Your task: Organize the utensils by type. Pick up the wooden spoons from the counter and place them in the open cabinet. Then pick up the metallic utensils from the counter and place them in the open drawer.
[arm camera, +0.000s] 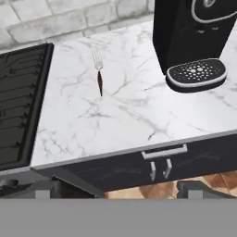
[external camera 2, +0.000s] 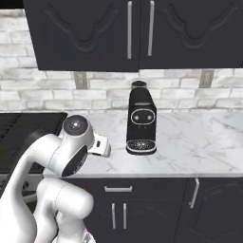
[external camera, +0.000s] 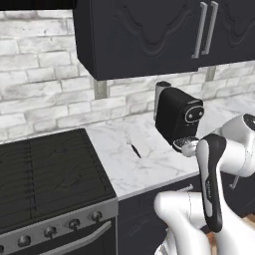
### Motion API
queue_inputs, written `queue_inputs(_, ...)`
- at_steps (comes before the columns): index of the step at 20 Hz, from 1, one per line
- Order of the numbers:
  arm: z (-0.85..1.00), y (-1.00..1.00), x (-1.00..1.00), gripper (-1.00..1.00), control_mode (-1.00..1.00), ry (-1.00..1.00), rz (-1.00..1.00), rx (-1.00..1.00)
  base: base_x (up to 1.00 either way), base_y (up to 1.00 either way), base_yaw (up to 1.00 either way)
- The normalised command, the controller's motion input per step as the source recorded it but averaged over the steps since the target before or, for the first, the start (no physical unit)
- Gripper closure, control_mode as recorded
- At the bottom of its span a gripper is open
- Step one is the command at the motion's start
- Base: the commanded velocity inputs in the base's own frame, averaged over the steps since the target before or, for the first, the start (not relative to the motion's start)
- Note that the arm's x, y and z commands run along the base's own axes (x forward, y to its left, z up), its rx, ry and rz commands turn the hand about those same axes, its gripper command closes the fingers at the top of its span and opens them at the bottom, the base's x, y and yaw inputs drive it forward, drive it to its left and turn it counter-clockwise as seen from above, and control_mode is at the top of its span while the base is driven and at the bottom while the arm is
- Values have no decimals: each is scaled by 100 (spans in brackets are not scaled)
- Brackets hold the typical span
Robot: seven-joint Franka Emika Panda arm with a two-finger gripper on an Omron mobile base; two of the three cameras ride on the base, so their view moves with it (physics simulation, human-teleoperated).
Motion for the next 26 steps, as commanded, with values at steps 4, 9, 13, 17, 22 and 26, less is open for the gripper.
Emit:
queue_inputs(4, 0, 0, 0, -100, 100, 0, 0, 0, 56, 29, 13)
queue_inputs(9, 0, 0, 0, -100, 100, 0, 0, 0, 49, 14, 18)
queue_inputs(13, 0, 0, 0, -100, 100, 0, 0, 0, 15, 2, 2)
queue_inputs(17, 0, 0, 0, -100, 100, 0, 0, 0, 0, 0, 0)
queue_inputs(22, 0, 0, 0, -100, 100, 0, 0, 0, 0, 0, 0)
queue_inputs(26, 0, 0, 0, -100, 100, 0, 0, 0, 0, 0, 0)
